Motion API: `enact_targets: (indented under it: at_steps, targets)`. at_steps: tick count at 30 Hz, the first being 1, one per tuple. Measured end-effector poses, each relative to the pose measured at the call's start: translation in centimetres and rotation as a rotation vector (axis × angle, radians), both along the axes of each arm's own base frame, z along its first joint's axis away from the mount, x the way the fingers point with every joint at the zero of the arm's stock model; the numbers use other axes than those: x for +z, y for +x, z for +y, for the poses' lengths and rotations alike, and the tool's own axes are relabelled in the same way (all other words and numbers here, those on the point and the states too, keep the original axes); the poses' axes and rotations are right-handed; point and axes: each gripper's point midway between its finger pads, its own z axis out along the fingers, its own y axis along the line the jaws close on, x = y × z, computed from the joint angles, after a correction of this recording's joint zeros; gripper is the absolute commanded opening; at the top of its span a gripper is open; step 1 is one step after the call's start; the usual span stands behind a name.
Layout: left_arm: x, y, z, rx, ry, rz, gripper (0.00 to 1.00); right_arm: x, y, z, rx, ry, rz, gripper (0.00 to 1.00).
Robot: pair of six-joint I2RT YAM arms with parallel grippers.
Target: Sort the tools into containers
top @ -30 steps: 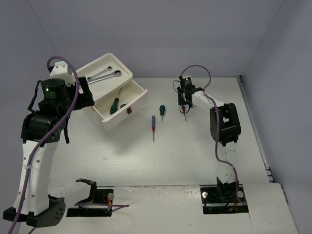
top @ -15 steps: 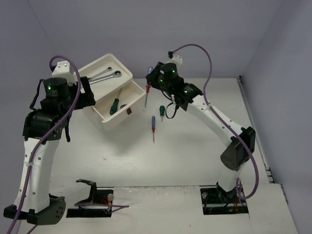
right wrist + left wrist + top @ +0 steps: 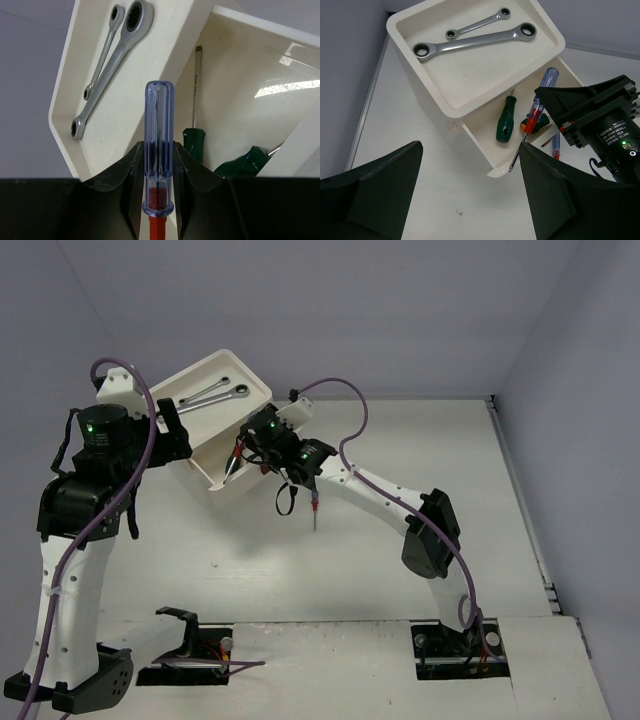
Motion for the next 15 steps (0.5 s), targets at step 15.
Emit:
enact_targets:
  at_steps: [15]
  targets:
    - [0.3,-0.3,-0.1,-0.01,-0.006,-0.01,0.75,1.0,0.9,-2.0,-0.105,-0.057,-0.075,0.44]
